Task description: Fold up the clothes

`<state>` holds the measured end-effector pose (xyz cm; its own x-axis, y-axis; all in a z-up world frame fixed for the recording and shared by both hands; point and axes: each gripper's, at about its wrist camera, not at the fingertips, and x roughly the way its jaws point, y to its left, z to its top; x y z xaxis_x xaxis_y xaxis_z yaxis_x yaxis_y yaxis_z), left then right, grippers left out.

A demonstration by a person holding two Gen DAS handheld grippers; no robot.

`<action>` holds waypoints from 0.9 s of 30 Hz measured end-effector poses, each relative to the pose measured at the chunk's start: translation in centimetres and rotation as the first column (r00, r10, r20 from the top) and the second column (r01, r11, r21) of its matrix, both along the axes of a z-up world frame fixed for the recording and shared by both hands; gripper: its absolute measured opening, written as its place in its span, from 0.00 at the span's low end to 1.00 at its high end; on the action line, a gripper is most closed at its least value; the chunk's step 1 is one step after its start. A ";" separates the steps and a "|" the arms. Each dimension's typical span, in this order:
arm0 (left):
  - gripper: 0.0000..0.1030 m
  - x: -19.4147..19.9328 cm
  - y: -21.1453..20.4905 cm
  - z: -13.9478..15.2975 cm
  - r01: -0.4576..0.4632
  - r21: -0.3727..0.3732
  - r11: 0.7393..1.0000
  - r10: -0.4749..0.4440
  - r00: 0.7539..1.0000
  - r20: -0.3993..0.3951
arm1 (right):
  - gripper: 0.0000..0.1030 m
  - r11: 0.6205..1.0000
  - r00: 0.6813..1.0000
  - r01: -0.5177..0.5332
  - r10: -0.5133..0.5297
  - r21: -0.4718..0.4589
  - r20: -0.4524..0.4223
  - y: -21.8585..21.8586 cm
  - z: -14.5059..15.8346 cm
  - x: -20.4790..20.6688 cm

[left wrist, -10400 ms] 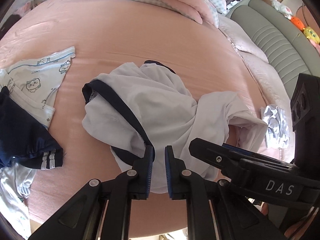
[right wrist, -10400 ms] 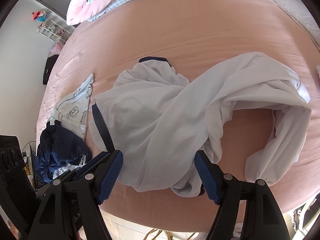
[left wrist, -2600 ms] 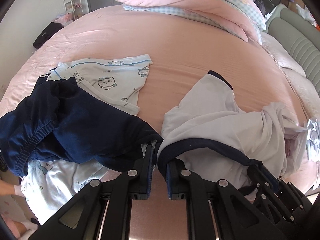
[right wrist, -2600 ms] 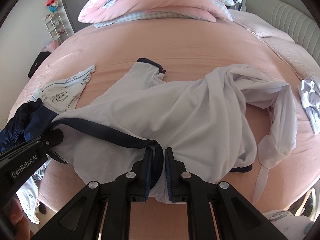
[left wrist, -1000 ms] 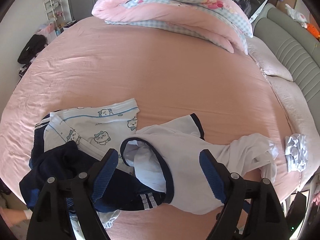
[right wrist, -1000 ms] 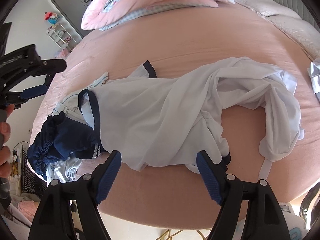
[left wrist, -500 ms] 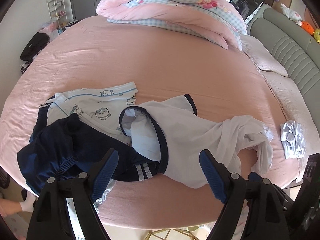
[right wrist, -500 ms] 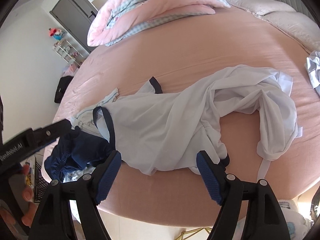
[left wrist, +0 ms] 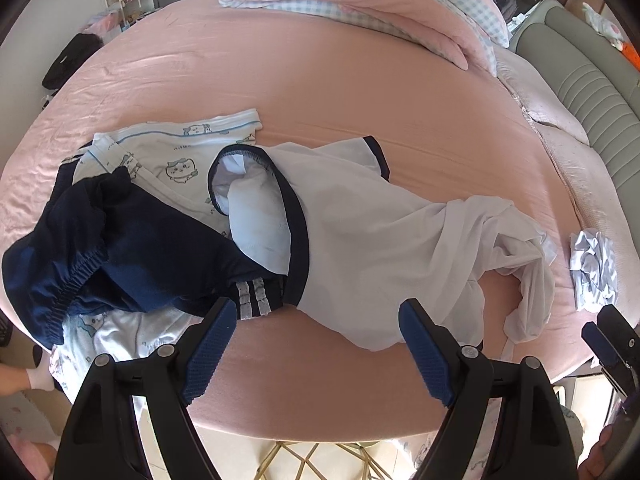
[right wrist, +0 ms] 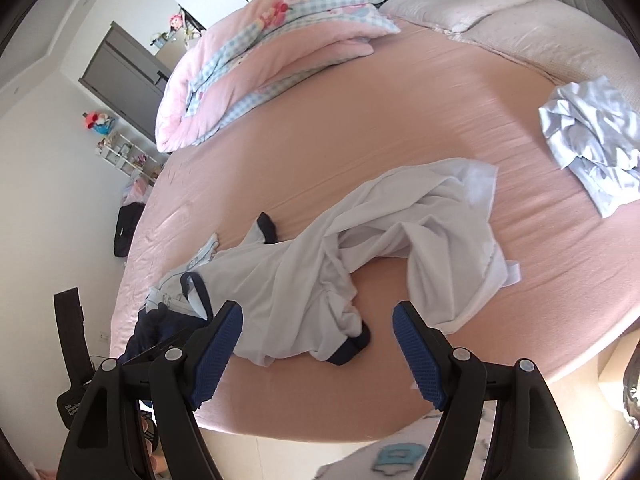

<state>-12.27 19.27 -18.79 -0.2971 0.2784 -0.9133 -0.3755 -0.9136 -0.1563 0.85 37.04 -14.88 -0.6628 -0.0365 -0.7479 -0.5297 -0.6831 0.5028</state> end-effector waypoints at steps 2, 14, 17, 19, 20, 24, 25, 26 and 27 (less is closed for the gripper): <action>0.81 0.1 0.1 -0.5 -0.015 0.002 1.000 0.015 1.000 0.018 | 0.75 1.000 1.000 0.030 -0.030 -0.006 0.008 1.1 -0.3 1.0; 0.81 0.5 0.4 -3.3 -0.028 -0.025 0.999 0.030 0.998 0.062 | 0.75 0.979 0.988 0.143 -0.132 -0.145 0.085 7.6 -4.8 4.0; 0.81 1.4 1.4 -3.2 0.017 -0.029 0.999 -0.016 1.000 0.022 | 0.75 0.977 0.987 0.139 -0.124 -0.160 0.099 8.4 -5.5 4.1; 0.81 2.2 2.5 -3.1 0.065 -0.053 0.996 -0.066 0.998 -0.014 | 0.75 0.976 0.988 0.126 -0.109 -0.175 0.105 8.8 -6.0 4.0; 0.81 2.7 3.1 -3.1 0.088 -0.070 0.994 -0.090 0.996 -0.029 | 0.75 0.976 0.990 0.111 -0.091 -0.189 0.111 9.0 -6.3 3.8; 0.81 3.9 5.4 -3.7 0.166 -0.072 0.983 -0.167 0.986 -0.009 | 0.75 0.980 0.986 0.054 -0.023 -0.189 0.163 9.5 -7.3 2.9; 0.81 4.1 5.9 -4.0 0.180 -0.066 0.982 -0.180 0.984 0.005 | 0.75 0.981 0.985 0.044 -0.011 -0.187 0.171 9.6 -7.5 2.7; 0.81 4.4 6.5 -4.2 0.194 -0.063 0.979 -0.193 0.981 0.017 | 0.75 0.980 0.985 0.036 -0.002 -0.194 0.170 9.7 -7.8 2.6; 0.81 4.7 7.0 -4.5 0.209 -0.065 0.976 -0.208 0.978 0.023 | 0.75 0.978 0.985 0.028 0.007 -0.204 0.170 9.8 -8.0 2.4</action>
